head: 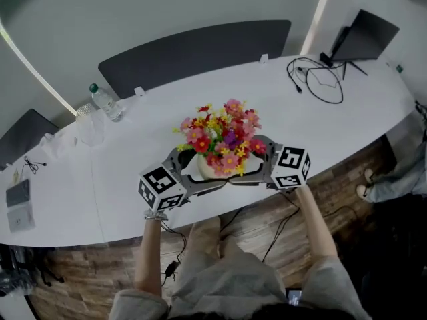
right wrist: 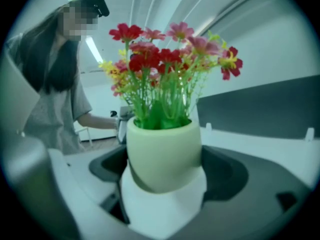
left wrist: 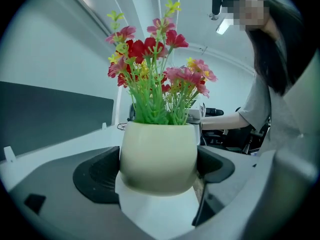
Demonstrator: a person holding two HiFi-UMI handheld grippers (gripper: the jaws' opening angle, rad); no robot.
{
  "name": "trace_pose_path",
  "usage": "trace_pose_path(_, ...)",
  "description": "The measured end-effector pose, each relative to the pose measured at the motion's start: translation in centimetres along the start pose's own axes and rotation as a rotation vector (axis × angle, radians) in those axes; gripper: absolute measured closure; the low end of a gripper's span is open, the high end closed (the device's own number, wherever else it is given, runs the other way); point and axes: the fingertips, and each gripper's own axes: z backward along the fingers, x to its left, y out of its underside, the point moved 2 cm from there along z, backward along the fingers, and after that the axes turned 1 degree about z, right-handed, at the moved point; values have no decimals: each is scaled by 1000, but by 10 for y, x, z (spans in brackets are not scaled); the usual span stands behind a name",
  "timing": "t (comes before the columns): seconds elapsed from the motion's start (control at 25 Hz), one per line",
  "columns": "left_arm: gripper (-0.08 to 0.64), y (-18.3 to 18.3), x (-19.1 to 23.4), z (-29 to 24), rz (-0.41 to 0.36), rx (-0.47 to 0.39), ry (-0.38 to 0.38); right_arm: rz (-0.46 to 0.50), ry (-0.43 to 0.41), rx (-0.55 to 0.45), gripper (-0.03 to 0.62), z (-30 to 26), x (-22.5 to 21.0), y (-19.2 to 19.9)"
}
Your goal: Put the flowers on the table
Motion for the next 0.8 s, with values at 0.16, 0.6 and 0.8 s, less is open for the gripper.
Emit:
trace_pose_path(0.16, 95, 14, 14, -2, 14, 14, -8, -4, -9, 12, 140, -11, -12, 12)
trace_pose_path(0.6, 96, 49, 43, -17, 27, 47, -34, -11, -22, 50, 140, -28, -41, 46)
trace_pose_path(0.8, 95, 66, 52, -21, 35, 78, -56, -3, -16, 84, 140, -36, -50, 63)
